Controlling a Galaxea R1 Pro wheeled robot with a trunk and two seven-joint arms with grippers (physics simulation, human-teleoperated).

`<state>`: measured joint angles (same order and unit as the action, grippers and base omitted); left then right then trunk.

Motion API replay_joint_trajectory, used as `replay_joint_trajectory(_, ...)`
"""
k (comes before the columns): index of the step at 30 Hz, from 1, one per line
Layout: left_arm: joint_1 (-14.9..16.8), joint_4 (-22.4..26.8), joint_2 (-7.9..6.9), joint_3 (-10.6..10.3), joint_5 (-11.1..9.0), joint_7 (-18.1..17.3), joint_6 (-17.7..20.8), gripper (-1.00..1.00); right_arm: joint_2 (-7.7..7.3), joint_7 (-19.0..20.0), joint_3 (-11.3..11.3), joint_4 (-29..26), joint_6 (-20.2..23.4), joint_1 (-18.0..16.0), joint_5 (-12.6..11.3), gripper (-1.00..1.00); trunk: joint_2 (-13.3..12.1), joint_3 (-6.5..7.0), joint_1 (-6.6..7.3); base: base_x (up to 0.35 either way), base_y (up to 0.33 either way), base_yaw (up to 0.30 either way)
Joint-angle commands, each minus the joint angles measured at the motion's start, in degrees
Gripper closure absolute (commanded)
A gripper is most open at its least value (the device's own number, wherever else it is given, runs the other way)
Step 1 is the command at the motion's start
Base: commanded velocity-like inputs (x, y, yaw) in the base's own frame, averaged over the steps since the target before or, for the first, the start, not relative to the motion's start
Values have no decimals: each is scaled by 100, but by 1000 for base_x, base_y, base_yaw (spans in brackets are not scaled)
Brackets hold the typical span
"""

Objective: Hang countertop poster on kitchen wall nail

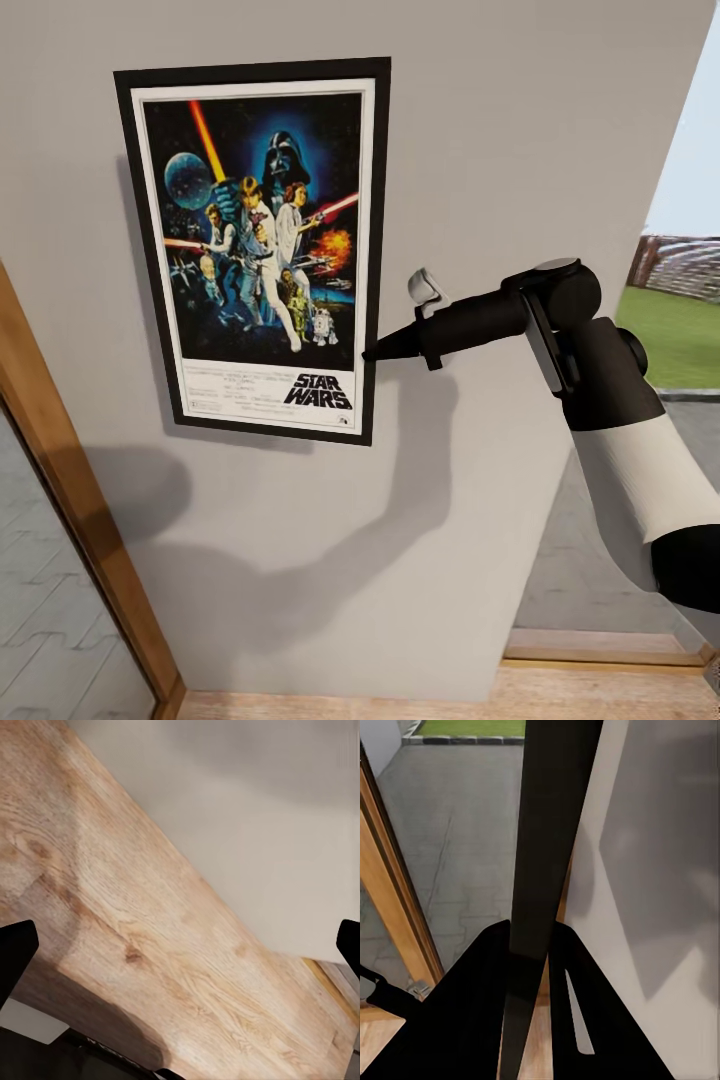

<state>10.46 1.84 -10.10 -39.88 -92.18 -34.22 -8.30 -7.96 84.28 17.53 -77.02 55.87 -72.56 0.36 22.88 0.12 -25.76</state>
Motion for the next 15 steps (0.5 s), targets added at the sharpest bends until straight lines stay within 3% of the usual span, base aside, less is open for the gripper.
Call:
replay_joint_trajectory(1, 0, 0, -1, -48, -28, -6, -31, -100, -4, 36, 5, -1, 83, -3, -1, 100, 4, -2, -2, 0, -81, 0)
replay_joint_trajectory(15, 0, 0, -1, -52, -28, -3, -31, -100, -4, 36, 5, 1, 85, -3, -1, 100, 4, -2, -2, 0, -38, 0)
